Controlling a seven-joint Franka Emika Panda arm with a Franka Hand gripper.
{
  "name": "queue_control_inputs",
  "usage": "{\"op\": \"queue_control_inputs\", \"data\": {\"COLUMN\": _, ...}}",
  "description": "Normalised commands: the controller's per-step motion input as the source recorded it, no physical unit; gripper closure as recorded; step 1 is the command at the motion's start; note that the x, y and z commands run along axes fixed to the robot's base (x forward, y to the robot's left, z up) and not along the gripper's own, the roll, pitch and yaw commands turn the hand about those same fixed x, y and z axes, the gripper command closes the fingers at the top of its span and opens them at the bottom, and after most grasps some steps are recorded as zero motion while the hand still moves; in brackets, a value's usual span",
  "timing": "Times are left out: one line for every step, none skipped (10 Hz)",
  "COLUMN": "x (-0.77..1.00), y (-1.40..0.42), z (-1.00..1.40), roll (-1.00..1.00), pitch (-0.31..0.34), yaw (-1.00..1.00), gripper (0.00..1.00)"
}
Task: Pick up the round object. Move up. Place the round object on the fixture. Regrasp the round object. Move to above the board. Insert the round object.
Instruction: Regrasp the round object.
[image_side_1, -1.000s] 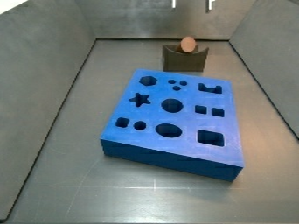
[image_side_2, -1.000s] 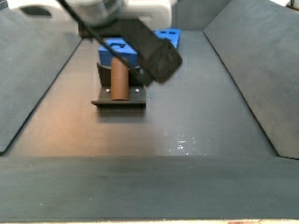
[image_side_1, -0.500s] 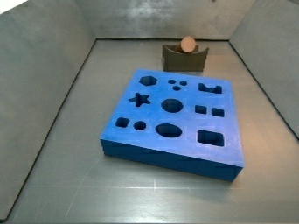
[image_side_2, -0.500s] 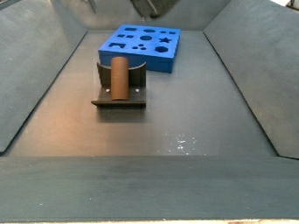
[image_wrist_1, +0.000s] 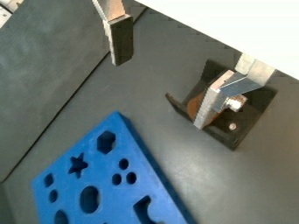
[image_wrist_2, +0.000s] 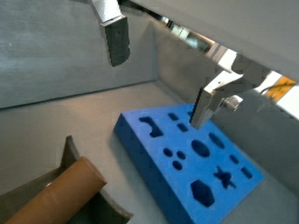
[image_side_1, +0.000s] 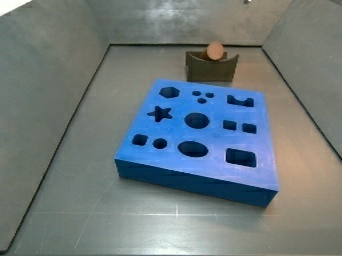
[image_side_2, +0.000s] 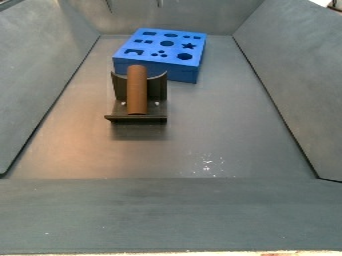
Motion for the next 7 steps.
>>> {"op": "queue_control_inputs", "data": {"x": -0.05, "y": -0.03, "z": 0.01, "roll": 1.00, "pitch": 0.022, "yaw": 0.01, "gripper": 0.00}}
{"op": "queue_control_inputs", "data": {"x": -0.05, "y": -0.03, "z": 0.02, "roll": 1.00, "pitch": 0.018, "yaw": 0.01, "gripper": 0.00}}
{"op": "queue_control_inputs", "data": {"x": -0.05, "y": -0.03, "z": 0.02, "roll": 1.00, "pitch": 0.012, "yaw": 0.01, "gripper": 0.00}}
{"op": "queue_control_inputs", "data": {"x": -0.04, "y": -0.03, "z": 0.01, "roll": 1.00, "pitch": 0.008, "yaw": 0.01, "gripper": 0.00}}
{"op": "queue_control_inputs", "data": {"x": -0.04, "y": -0.03, "z": 0.01, "roll": 1.00, "pitch": 0.003, "yaw": 0.01, "gripper": 0.00}}
{"op": "queue_control_inputs", "data": {"x": -0.04, "y": -0.03, "z": 0.01, "roll": 1.00, "pitch": -0.001, "yaw": 0.01, "gripper": 0.00}}
{"op": "queue_control_inputs", "data": {"x": -0.04, "y": -0.03, "z": 0.01, "roll": 1.00, "pitch": -0.006, "yaw": 0.01, "gripper": 0.00}}
